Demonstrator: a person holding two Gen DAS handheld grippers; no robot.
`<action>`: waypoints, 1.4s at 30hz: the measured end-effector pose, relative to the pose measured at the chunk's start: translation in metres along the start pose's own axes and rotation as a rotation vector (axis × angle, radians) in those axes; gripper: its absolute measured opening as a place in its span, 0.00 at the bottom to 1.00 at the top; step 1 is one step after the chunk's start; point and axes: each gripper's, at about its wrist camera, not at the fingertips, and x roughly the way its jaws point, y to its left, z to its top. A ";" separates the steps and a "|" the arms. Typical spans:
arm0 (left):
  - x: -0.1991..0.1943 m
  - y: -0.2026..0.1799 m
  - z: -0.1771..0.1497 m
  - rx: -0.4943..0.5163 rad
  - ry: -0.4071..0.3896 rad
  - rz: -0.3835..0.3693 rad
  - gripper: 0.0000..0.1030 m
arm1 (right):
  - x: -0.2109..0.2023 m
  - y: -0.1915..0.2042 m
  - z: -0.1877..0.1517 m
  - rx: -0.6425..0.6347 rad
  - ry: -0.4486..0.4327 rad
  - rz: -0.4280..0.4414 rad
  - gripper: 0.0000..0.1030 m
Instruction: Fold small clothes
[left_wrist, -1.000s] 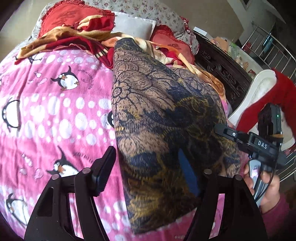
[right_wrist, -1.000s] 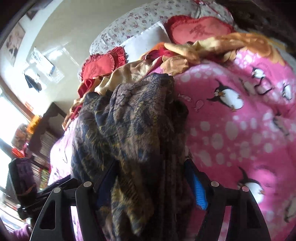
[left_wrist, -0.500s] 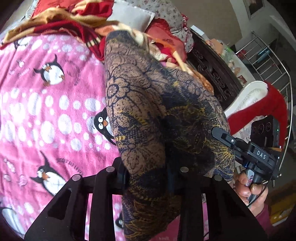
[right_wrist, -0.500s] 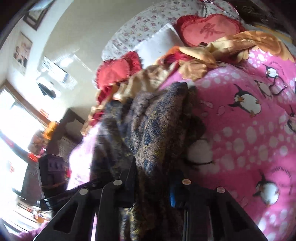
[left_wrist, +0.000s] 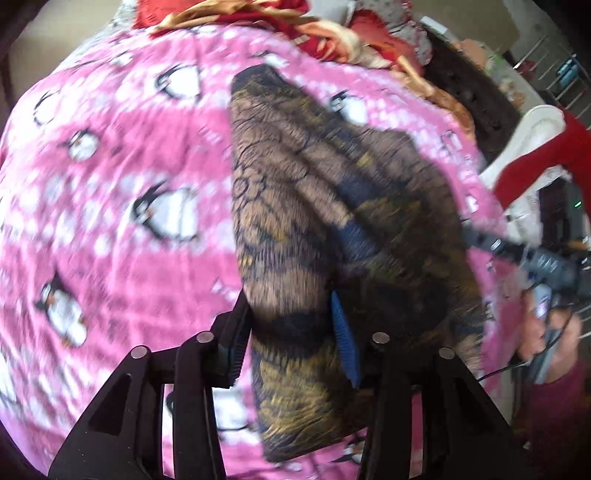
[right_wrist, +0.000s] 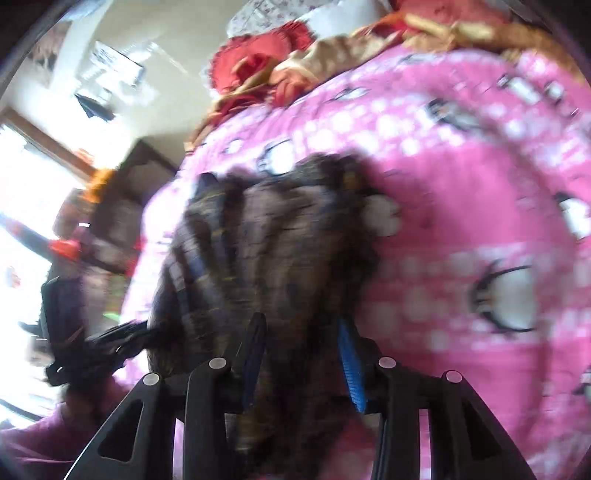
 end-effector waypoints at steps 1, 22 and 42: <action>-0.005 0.005 -0.004 -0.024 -0.018 -0.011 0.43 | -0.005 -0.001 0.005 0.010 -0.030 -0.012 0.38; 0.005 -0.012 -0.009 -0.009 -0.083 0.106 0.57 | 0.011 0.004 0.047 0.003 -0.123 -0.204 0.11; -0.021 -0.026 -0.028 0.016 -0.175 0.212 0.57 | 0.002 0.062 -0.082 -0.327 0.050 -0.290 0.23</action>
